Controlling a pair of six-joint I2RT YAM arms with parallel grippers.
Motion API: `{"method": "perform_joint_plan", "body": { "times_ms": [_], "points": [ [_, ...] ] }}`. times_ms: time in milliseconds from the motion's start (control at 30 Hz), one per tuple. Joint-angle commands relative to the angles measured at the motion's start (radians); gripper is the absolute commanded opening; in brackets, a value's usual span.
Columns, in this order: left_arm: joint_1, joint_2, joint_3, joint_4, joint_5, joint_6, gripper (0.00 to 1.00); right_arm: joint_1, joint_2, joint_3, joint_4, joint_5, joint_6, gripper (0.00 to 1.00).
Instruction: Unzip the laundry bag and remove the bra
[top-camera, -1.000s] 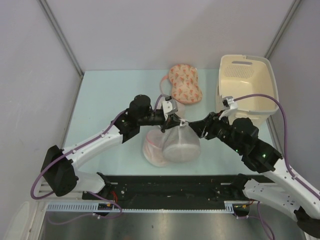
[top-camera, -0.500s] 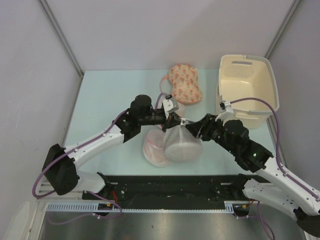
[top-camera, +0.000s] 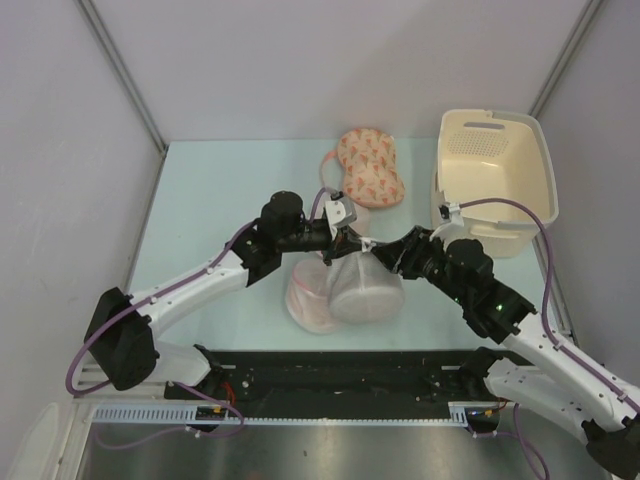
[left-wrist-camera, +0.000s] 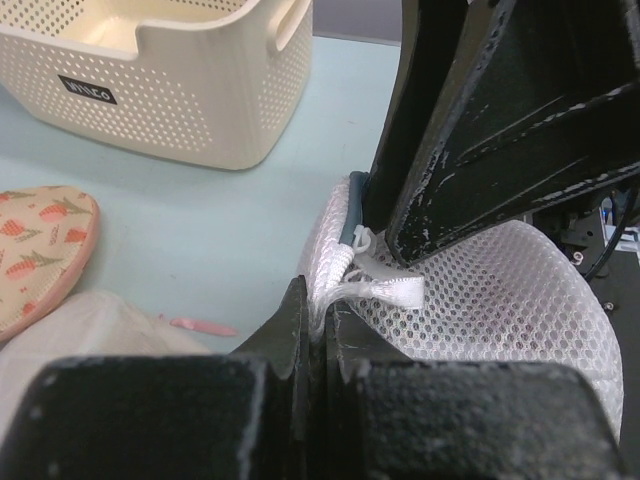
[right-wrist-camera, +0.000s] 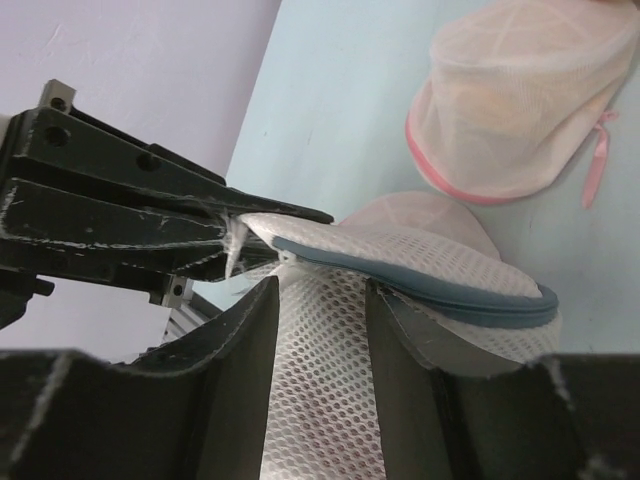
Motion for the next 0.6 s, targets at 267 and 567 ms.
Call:
{"method": "perform_joint_plan", "body": {
  "times_ms": [267, 567],
  "points": [
    [0.005, -0.04, -0.01, 0.07, 0.04, -0.018, 0.0, -0.018, 0.007, -0.059, 0.161, -0.091, 0.054, 0.4],
    [0.005, -0.034, -0.011, 0.071, 0.051, -0.018, 0.0, -0.017, -0.005, -0.067, 0.181, -0.08, 0.057, 0.2]
  ]
}}
